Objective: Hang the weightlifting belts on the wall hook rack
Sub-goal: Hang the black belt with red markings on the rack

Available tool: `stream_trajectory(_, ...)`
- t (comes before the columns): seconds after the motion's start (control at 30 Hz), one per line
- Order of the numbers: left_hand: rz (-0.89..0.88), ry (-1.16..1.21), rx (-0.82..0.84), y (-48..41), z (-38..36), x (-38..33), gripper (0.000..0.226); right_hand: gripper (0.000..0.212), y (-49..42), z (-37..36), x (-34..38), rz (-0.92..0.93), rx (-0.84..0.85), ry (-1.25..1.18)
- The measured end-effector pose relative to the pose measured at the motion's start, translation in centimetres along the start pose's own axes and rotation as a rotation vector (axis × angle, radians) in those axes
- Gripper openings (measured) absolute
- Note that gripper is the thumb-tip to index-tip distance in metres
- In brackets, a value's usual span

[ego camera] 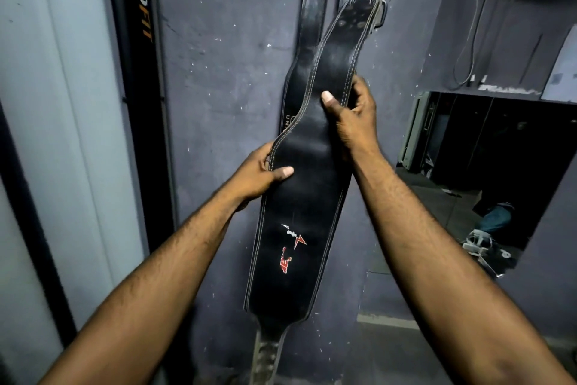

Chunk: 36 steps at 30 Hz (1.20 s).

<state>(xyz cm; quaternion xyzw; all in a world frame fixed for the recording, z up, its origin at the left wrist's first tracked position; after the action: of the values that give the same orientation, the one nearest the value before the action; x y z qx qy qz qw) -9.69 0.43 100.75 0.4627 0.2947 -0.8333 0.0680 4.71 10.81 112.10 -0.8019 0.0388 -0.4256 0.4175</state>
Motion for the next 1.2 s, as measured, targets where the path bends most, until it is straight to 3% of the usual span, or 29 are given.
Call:
stream_trajectory(0.1,0.000,0.036,-0.082,0.4,0.2,0.7,0.059,0.055,0.3,0.0,-0.6,-0.006,-0.008,-0.006)
stream_trajectory(0.23,0.052,0.036,0.063,1.9,-1.0,3.2,0.045,0.053,0.2,0.0,-0.4,-0.032,-0.011,-0.029)
stream_trajectory(0.4,0.054,-0.018,-0.025,2.3,-0.6,5.5,0.035,0.055,0.0,-0.2,-0.6,-0.040,-0.024,-0.055)
stream_trajectory(0.57,0.079,-0.079,0.052,3.2,-1.1,8.0,0.029,0.051,-0.2,-0.5,-0.8,-0.072,-0.031,-0.086)
stream_trajectory(0.7,0.046,-0.107,-0.022,3.4,-0.8,8.6,0.031,0.049,-0.4,-0.7,-1.0,-0.060,-0.018,-0.102)
stream_trajectory(0.87,0.108,-0.069,0.119,5.2,-2.2,12.1,0.038,0.049,-0.6,-0.1,-1.7,-0.060,-0.025,-0.103)
stream_trajectory(1.07,0.152,-0.122,0.077,5.3,-3.0,16.3,0.058,0.051,-0.4,0.5,-3.1,-0.092,-0.051,-0.108)
stream_trajectory(1.2,0.091,0.010,-0.033,4.6,-2.7,11.1,0.027,0.054,0.5,1.0,-4.4,-0.122,-0.060,-0.128)
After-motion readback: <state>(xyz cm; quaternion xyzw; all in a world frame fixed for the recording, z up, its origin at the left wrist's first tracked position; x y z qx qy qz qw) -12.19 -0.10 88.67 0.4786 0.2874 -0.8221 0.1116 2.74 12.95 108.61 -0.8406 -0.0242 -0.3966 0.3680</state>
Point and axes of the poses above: each hand's wrist, its own y-axis away from the middle knuckle, its own z-axis out of the back of the hand, x = y × z, the point moved 8 cm from there along -y, towards the middle knuckle, and after that the axes turned 14 degrees about -y, right-handed, at the moved point
